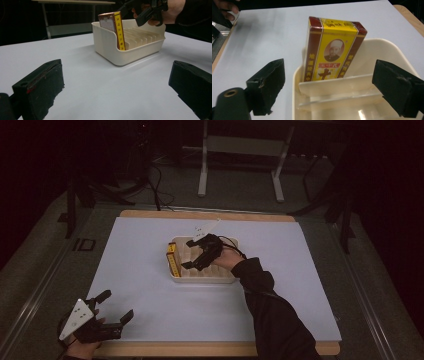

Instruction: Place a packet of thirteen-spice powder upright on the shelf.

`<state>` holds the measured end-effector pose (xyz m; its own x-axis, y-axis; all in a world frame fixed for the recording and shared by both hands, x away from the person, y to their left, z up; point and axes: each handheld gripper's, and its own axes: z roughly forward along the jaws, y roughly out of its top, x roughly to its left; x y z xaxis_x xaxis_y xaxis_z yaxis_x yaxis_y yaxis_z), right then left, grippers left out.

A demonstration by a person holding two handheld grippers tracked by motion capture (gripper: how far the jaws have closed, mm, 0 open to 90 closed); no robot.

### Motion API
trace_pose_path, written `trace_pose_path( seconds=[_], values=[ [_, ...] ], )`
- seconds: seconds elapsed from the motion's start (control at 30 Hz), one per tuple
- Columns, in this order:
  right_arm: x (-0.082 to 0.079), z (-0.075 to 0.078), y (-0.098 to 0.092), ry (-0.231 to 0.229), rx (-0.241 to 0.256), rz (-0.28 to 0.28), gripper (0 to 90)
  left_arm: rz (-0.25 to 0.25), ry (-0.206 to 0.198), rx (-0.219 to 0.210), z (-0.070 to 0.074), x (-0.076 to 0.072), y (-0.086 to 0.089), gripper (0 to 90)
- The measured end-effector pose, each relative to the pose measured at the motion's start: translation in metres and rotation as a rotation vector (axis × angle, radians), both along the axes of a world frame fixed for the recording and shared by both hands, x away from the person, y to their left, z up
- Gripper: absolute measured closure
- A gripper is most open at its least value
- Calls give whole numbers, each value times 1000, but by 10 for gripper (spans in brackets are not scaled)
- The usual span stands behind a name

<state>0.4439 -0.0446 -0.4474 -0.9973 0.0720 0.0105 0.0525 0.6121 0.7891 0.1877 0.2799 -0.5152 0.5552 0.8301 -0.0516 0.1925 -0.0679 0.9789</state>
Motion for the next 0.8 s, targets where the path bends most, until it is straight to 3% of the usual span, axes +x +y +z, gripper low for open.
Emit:
trace_pose_path(
  seconds=[0.8],
  values=[
    [-4, 5, -45, -20, 12, -69, 141, 3, 6, 11, -1, 1, -1, 0]
  ],
)
